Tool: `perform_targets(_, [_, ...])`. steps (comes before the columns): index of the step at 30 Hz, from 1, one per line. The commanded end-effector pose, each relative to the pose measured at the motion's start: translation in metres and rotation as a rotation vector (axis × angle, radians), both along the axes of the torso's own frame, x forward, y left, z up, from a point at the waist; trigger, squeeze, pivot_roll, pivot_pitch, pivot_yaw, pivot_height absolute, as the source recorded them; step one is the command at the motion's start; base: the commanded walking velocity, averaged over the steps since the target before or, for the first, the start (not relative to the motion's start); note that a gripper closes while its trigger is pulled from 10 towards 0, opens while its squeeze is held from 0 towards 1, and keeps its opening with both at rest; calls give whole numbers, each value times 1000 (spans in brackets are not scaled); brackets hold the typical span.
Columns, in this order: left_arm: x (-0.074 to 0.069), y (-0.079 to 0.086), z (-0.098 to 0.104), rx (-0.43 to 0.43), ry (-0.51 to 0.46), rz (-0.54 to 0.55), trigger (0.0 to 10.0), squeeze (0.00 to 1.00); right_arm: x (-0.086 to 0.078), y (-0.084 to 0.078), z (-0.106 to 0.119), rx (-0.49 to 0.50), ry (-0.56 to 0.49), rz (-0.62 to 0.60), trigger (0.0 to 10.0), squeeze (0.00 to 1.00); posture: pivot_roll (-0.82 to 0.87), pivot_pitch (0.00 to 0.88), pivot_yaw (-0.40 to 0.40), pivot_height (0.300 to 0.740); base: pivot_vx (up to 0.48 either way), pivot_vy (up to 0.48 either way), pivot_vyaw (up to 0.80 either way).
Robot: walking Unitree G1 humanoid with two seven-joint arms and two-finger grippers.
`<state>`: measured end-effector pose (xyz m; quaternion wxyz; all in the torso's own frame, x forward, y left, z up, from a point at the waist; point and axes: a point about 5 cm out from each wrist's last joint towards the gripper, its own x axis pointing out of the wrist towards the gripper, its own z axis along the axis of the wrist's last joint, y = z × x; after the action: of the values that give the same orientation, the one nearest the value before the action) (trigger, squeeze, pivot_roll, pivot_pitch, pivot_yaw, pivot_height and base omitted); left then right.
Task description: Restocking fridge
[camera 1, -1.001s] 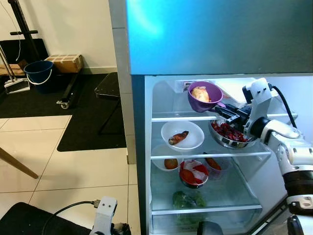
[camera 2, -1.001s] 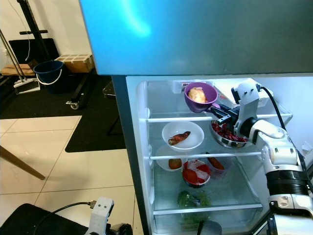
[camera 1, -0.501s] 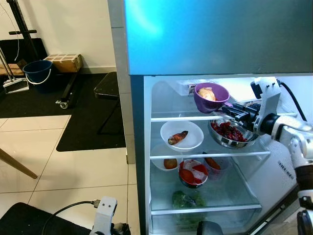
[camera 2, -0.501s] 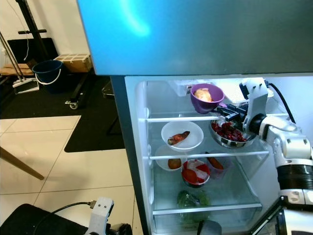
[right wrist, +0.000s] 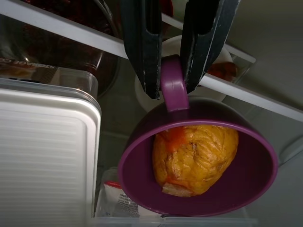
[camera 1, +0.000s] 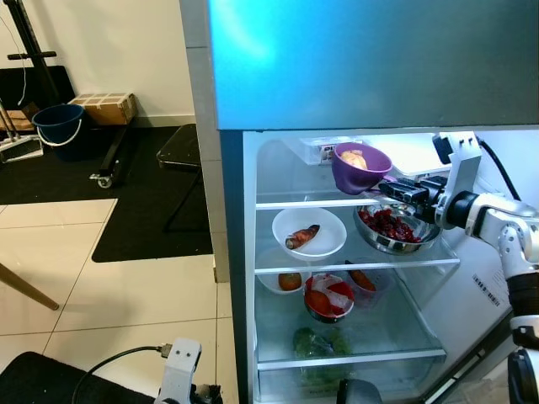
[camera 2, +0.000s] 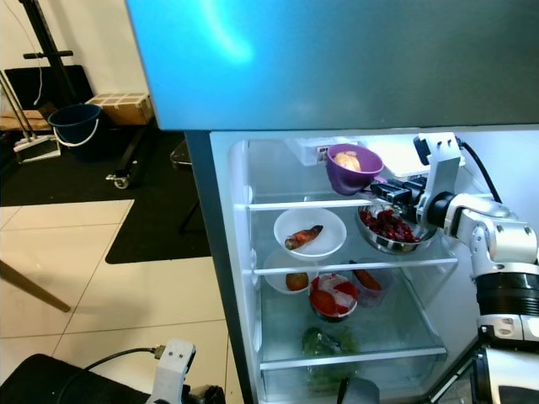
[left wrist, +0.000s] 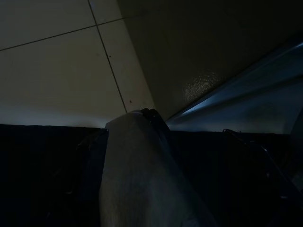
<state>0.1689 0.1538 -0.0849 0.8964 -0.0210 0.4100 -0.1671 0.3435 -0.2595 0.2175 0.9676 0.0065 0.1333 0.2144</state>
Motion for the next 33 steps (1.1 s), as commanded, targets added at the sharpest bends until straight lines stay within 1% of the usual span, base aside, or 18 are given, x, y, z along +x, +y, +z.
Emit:
perform_targets(1, [-29,-8,-14,-15,129,-16,10000,0,4,-11,-2,-46,-8,-128,10000,0,-7,0,-10,475,0,0,0])
perform_targets(2, [-29,-8,-14,-15,129,-16,10000,0,5,-10,1,-51,-34,-123,10000,0,-9,0,-6,475,0,0,0])
perform_targets(3, [-29,-8,-14,-15,129,-16,10000,0,5,-9,3,-76,-58,-116,10000,0,-9,0,-6,475,0,0,0])
perform_targets(7, [-29,-8,-14,-16,128,-15,10000,0,5,-7,6,-109,-76,-115,10000,0,-8,0,-7,475,0,0,0])
perform_targets(8, [-29,-8,-14,-17,128,-14,10000,0,6,-7,6,-124,-83,-117,10000,137,-7,0,-8,475,0,0,0])
perform_targets(10, [-29,-8,-14,-17,128,-13,10000,0,6,-6,6,-126,-83,-119,10000,137,-7,0,-8,475,0,0,0])
perform_targets(11, [-29,-8,-14,-17,128,-12,10000,0,7,-6,6,-135,-82,-122,10000,525,-7,0,-8,475,0,0,0])
perform_targets(12, [-29,-8,-14,-17,128,-12,10000,0,7,-6,6,-135,-82,-122,10000,525,-7,0,-8,475,0,0,0])
perform_targets(13, [-29,-8,-14,-17,128,-11,10000,0,7,-5,6,-137,-77,-121,10000,671,-7,0,-8,475,0,0,0])
perform_targets(14, [-29,-8,-14,-17,128,-11,10000,0,7,-5,6,-137,-77,-121,10000,671,-7,0,-8,475,0,0,0])
perform_targets(15, [-29,-8,-14,-17,128,-10,10000,0,8,-6,6,-146,-78,-128,10000,831,-4,0,-10,475,0,0,0])
perform_targets(16, [-29,-8,-14,-17,128,-9,10000,0,8,-6,6,-147,-77,-133,10000,804,-4,0,-10,475,0,0,0])
perform_targets(17, [-30,-9,-14,-18,128,-8,10000,0,8,-7,6,-151,-78,-137,10000,435,-4,0,-10,475,0,0,0])
perform_targets(18, [-30,-9,-14,-18,128,-8,10000,0,8,-7,6,-155,-80,-141,10000,165,-4,0,-10,475,0,0,0])
perform_targets(19, [-30,-9,-14,-18,128,-8,10000,0,9,-7,6,-151,-82,-140,10000,0,-4,0,-10,475,0,0,0])
perform_targets(25, [-30,-9,-14,-19,129,-8,10000,0,9,-8,9,-111,-93,-142,10000,0,-5,0,-14,475,0,0,0])
perform_targets(33, [-31,-10,-14,-21,129,-6,10000,0,3,-9,17,-54,-139,-84,10000,0,-5,0,-14,475,0,0,0])
